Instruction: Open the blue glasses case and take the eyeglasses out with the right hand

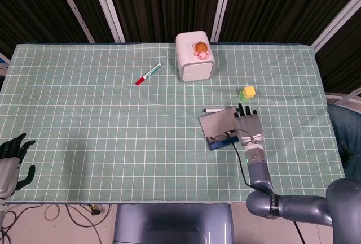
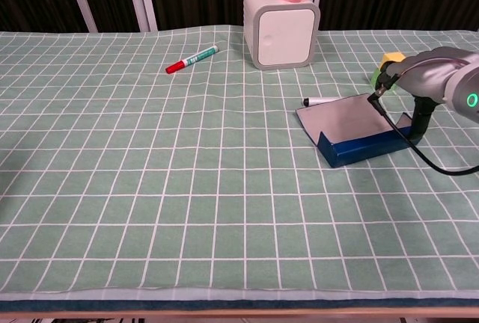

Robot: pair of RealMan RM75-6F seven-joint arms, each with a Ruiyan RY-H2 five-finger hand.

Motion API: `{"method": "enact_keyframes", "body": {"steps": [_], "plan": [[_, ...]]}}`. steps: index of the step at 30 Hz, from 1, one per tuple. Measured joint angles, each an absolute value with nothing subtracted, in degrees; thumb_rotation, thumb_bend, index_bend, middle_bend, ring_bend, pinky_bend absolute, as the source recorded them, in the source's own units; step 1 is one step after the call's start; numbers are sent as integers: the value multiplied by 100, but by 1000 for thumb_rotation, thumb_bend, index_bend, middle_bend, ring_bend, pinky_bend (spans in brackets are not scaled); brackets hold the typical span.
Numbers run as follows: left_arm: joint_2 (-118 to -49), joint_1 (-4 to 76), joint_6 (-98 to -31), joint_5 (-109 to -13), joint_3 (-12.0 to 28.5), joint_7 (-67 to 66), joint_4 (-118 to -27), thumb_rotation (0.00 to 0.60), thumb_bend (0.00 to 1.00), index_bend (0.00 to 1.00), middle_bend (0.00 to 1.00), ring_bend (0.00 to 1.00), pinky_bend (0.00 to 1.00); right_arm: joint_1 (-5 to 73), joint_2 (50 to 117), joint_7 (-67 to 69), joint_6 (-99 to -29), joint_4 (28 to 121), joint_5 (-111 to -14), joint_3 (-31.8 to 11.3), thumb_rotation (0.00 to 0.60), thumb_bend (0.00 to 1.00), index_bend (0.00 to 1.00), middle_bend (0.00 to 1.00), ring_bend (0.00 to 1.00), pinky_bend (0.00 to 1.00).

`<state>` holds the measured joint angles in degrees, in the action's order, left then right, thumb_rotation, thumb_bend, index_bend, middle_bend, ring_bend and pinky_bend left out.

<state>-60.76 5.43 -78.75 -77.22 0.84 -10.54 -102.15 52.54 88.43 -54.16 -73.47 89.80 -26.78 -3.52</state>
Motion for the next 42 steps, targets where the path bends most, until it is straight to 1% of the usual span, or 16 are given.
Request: {"method": "enact_keyframes", "body": {"steps": [10, 16, 22, 29, 33, 42], "plan": [[-6073, 548, -7861, -7708, 82, -1075, -10216, 600, 463, 159, 0, 0, 71, 5055, 8897, -5357, -7154, 8635, -2841, -401, 600, 243, 234, 37, 102, 238], [-6076, 547, -7870, -7707, 85, -1083, -10210, 600, 464, 159, 0, 0, 71, 4982, 8917, -5252, -7025, 8297, -3168, -372, 600, 241, 236, 54, 104, 238], [-6081, 545, -7875, -7706, 83, -1094, -10213, 600, 464, 159, 0, 0, 75, 4823, 8951, -4568, -6722, 7942, -3618, -432, 600, 225, 236, 61, 106, 239], [-6084, 544, -7882, -7714, 81, -1102, -10211, 600, 463, 160, 0, 0, 76, 4630, 9082, -3499, -6456, 7619, -4095, -763, 600, 218, 244, 70, 108, 239], [-6078, 547, -7868, -7700, 84, -1094, -10208, 600, 463, 163, 0, 0, 76, 4584, 9223, -3177, -6394, 7268, -4529, -843, 600, 197, 257, 73, 108, 238], [-6075, 547, -7871, -7699, 85, -1092, -10211, 600, 464, 165, 0, 0, 84, 4545, 9521, -2776, -6225, 6635, -5159, -926, 600, 198, 258, 80, 108, 238]]}}
